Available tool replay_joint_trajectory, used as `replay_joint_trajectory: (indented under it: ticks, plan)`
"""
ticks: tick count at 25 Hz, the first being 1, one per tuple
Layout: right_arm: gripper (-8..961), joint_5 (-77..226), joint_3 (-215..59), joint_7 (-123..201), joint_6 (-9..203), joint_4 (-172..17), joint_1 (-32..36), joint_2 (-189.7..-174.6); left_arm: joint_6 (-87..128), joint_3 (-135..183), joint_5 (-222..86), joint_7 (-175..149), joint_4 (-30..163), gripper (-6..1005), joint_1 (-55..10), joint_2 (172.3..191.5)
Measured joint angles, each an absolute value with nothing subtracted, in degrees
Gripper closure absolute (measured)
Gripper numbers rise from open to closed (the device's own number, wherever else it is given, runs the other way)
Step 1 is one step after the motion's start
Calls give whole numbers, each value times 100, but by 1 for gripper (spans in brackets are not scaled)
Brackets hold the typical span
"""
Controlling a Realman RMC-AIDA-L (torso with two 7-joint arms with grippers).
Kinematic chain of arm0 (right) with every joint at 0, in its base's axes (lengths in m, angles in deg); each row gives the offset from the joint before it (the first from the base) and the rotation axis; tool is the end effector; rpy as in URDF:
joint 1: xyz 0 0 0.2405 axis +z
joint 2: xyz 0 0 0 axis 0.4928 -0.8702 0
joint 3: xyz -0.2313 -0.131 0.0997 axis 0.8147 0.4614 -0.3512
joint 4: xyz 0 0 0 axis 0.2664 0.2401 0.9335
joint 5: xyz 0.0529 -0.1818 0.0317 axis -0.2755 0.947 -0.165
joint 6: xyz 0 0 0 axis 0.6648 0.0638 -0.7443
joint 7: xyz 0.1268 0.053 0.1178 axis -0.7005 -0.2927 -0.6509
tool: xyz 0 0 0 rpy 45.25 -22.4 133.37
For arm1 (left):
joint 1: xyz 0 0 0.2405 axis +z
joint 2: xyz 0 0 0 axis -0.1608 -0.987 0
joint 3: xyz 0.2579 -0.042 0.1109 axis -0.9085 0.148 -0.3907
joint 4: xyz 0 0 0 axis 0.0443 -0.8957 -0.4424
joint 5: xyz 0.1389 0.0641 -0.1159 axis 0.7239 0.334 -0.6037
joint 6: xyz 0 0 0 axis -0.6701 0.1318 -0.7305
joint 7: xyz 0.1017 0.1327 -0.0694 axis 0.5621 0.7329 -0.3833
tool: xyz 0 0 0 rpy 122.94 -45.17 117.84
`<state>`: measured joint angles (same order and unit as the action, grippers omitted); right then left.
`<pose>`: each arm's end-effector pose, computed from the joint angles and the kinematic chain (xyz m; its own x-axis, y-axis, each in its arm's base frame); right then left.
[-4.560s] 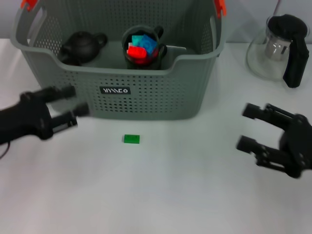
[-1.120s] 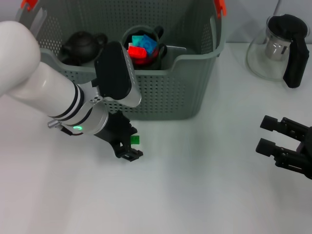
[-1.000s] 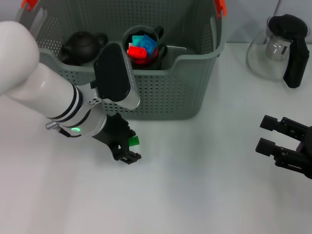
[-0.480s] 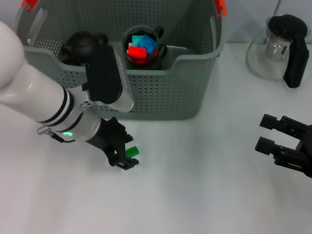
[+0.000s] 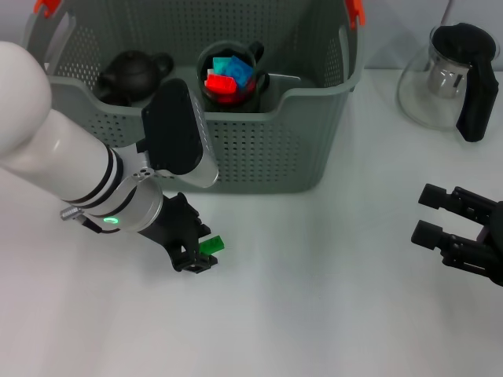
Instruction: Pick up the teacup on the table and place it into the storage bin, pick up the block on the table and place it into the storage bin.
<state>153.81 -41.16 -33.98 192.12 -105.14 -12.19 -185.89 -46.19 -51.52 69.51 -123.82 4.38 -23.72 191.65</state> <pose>0.2747 0.2658 -0.0136 0.5406 -0.3567 -0.7619 -0.5301 -0.8477 0.0207 -0.2440 0.3526 -0.1089 0.9175 0.2167 -0.3334 0.1293 -0.9555 -0.2650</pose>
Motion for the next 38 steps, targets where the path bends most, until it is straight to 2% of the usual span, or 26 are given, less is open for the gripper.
replay_joint_trajectory:
  ticks: [2,15,21,26,38]
  plan:
    - [127,15381,-4116,-3398,19212,-10515,-1220,-18589,-4618,-5152,6955,-12389,437,489,-2373,19165]
    - [128,15380,-4110,-3398,19211,-10493,-1212,-18590,-4468,-5292,6995,-12450,502,521,-2362,19163]
    - [128,15416,-4103,-3436,19212,-10498,-1212,-18589,-4454,-5309,7002,-12462,484,610,-2361,19163]
    - [127,15426,-4106,-3441,19215,-10506,-1212,-18589,-4472,-5310,7007,-12464,472,818,-2362,19163]
    - [127,15433,-4108,-3442,19255,-10511,-1203,-18589,-4910,-5083,6901,-12340,290,822,-2354,19140]
